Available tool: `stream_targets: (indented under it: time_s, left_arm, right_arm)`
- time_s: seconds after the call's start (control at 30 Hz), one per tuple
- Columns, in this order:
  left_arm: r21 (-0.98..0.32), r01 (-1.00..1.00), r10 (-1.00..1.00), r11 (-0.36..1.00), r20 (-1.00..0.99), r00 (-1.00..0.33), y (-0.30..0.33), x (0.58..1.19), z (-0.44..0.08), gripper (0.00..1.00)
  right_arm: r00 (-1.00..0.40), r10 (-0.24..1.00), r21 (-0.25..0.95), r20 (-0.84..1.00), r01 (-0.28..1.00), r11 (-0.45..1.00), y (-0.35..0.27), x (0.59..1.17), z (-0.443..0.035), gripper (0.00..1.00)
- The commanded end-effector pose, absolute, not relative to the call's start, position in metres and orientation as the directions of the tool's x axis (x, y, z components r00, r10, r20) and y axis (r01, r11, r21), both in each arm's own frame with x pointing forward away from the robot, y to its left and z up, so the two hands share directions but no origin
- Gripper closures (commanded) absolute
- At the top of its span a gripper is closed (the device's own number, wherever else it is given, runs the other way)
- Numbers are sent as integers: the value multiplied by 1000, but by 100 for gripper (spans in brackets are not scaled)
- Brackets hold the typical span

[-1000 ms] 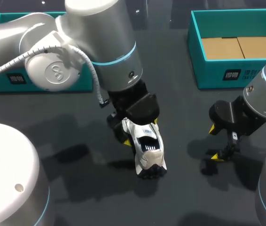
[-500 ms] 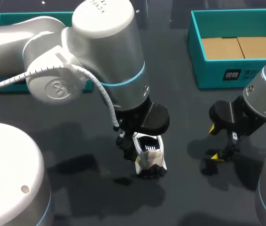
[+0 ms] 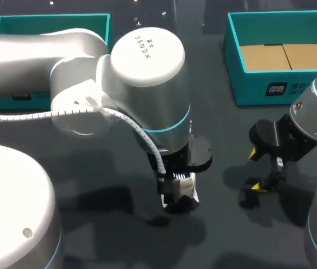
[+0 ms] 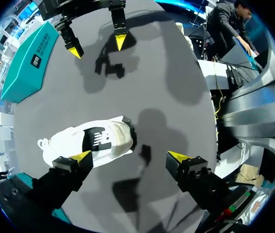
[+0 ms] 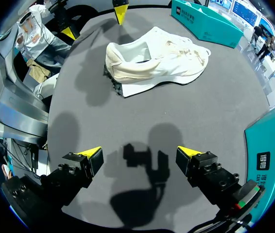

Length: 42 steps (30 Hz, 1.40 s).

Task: Take the shoe out of the shoebox, open the shoe tongue, remove and reinsert the insole, then place the shoe into the shoebox

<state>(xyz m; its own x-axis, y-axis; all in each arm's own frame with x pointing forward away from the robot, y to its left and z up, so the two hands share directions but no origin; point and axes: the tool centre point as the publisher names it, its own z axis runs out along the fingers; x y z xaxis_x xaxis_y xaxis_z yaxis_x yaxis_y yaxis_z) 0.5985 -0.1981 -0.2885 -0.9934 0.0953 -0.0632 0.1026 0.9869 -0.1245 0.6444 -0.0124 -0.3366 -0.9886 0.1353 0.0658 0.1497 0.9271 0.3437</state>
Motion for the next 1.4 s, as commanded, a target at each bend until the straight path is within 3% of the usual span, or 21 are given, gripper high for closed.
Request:
stream_targets:
  time_s: [0.03,1.3,1.4]
  left_arm:
    - [-111,65,59,992,-62,-996,-213,603,-306,0]
    - [-50,-158,-161,986,-45,-986,-220,607,-382,0]
    - [-47,-157,-159,986,-42,-986,-219,608,-384,6]
  right_arm:
    - [-989,136,345,63,149,927,-13,643,-336,0]
    - [-989,136,345,63,149,927,-13,643,-336,0]
    - [-989,136,345,63,149,927,-13,643,-336,0]
